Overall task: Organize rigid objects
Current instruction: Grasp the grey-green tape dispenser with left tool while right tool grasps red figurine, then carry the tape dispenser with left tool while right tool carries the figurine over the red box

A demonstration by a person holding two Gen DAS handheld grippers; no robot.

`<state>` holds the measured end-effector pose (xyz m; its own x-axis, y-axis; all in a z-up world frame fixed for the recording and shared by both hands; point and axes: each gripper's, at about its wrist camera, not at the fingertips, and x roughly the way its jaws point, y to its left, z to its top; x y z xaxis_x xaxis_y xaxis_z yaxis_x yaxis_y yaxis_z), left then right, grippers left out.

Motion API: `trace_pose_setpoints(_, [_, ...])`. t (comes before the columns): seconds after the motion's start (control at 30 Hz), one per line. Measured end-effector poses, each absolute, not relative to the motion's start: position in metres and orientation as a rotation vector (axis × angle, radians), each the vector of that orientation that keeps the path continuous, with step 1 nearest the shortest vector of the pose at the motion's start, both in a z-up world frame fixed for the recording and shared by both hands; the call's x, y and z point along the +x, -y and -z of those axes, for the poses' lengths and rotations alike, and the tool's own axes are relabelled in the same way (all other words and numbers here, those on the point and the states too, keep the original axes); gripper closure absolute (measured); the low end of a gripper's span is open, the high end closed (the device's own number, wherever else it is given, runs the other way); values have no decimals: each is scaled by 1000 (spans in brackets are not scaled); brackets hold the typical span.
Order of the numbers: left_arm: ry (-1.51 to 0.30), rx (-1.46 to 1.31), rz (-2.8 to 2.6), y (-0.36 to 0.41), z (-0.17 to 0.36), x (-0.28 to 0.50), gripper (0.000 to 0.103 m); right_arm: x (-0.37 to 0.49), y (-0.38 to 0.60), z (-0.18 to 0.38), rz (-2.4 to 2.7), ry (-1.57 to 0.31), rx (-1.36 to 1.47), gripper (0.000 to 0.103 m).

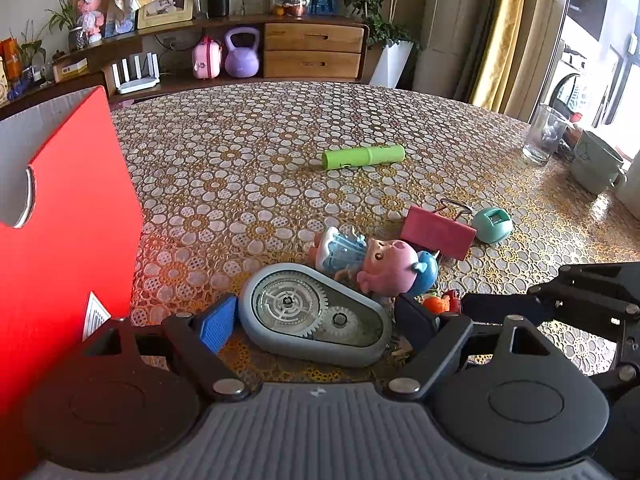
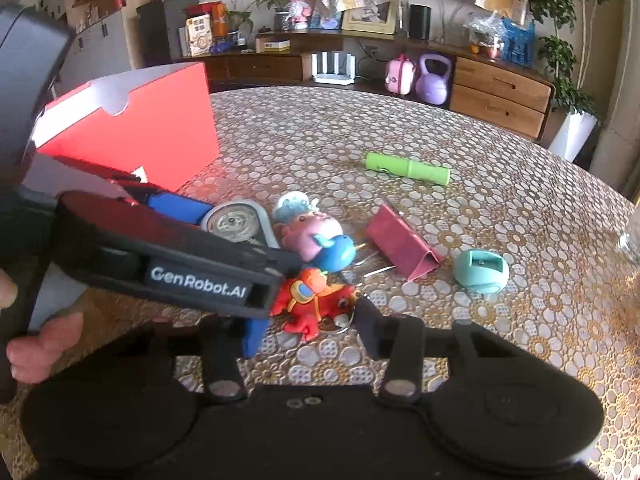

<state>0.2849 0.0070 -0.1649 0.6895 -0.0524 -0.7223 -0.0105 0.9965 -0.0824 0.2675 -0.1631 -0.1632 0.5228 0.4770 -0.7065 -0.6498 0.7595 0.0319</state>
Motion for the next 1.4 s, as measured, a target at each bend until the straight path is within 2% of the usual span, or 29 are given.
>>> trace_pose_setpoints(0.1, [-807,-95,35,-10,163,281,23,262,170,160,-683,-760,-243,60])
trace_pose_setpoints(0.63, [-808,-81,111,5,141,241,23,212,219,127,-591,-748,-136,60])
trace_pose_setpoints(1.4, [-732,-69,118,-34,36,155,23,141,181,25,-564,-640,-137,60])
